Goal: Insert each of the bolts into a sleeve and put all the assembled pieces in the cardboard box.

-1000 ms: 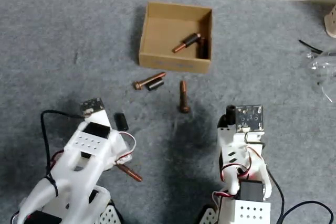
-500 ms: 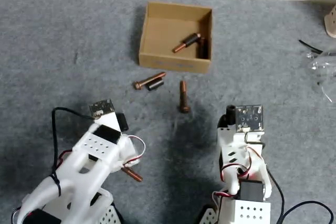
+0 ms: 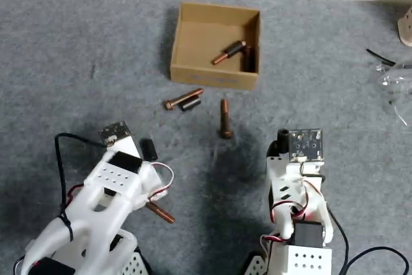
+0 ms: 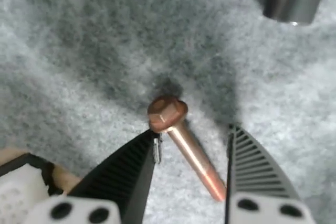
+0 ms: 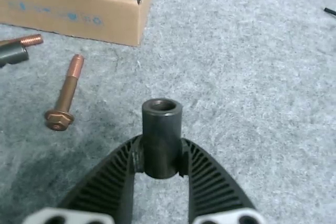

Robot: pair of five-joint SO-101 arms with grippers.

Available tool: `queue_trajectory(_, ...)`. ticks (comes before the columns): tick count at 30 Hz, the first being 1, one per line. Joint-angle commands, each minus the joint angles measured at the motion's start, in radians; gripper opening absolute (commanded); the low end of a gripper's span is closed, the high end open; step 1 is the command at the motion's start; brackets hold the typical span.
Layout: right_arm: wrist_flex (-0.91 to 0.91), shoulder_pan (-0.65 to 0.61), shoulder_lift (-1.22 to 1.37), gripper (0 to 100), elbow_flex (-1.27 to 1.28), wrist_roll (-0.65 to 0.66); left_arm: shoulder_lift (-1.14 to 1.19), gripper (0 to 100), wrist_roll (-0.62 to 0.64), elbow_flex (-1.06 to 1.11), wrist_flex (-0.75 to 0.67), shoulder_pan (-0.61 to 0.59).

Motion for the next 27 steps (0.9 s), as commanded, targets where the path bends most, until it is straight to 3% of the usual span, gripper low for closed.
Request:
queue_trajectory(1,-0.038,0.012,-0.004,0.4,0.050,0.014,-0.012,12,0.008,-0.010,-0.005,-0.012)
queue_trajectory(4,-0.038,0.012,-0.004,0.4,0.050,0.014,-0.012,0,0.011,-0.010,-0.008,-0.012)
queue_trajectory(20,-0.038,0.012,-0.004,0.4,0.050,0.014,-0.019,1,0.005,-0.119,-0.005,-0.021)
queue_trajectory(24,-0.038,0.012,-0.004,0.4,0.050,0.014,-0.019,1,0.005,-0.245,-0.005,-0.096)
queue_trajectory(27,-0.038,0.012,-0.004,0.4,0.050,0.014,-0.019,1,0.005,-0.378,-0.008,-0.220)
